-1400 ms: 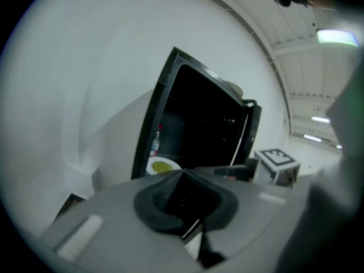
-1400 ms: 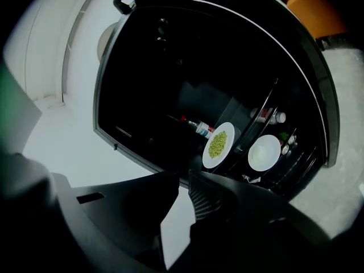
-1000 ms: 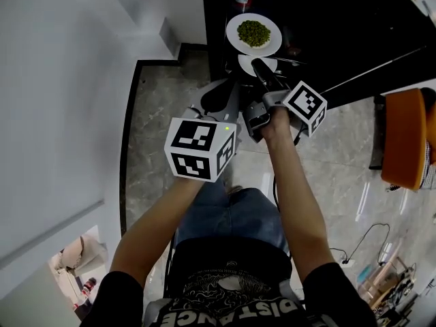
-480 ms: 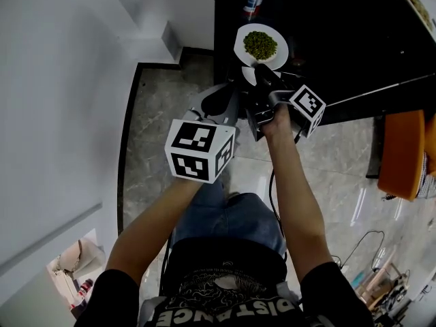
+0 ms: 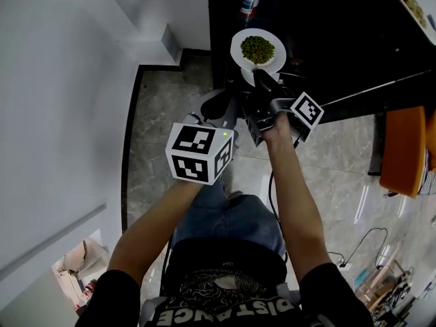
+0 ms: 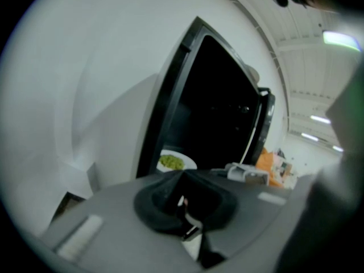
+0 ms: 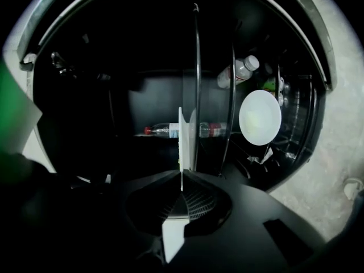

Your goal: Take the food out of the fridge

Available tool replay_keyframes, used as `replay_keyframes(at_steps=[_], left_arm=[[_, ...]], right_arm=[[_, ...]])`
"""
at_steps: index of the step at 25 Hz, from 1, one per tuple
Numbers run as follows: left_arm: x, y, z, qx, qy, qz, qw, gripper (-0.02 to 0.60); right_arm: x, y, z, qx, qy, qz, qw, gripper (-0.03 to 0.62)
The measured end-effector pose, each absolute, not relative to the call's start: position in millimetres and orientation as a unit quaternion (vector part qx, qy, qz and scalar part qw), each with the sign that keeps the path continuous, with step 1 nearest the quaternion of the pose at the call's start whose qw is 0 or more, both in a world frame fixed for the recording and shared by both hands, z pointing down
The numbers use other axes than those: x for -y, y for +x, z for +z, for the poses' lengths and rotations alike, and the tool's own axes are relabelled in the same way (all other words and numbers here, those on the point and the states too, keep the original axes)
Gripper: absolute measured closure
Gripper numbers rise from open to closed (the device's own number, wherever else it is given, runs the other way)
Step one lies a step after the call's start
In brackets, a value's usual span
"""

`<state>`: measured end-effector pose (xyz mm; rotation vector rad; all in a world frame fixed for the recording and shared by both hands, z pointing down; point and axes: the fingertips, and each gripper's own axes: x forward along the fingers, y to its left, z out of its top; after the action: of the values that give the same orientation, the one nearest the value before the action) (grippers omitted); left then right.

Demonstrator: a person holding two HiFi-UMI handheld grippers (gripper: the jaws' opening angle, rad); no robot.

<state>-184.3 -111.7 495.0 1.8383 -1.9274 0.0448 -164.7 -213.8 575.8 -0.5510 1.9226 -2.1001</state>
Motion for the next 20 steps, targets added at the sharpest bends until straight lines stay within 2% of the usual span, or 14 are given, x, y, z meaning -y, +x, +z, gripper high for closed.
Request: replay_keyframes(at_steps=[20], left_arm=[[92.0,-174.8,492.6,0.712,0.659,0.020,0.242,0.579]], right_arm=[[203.6,-149.4,577.5,-0.655,-0.176,-0.724,0.126,0.583]])
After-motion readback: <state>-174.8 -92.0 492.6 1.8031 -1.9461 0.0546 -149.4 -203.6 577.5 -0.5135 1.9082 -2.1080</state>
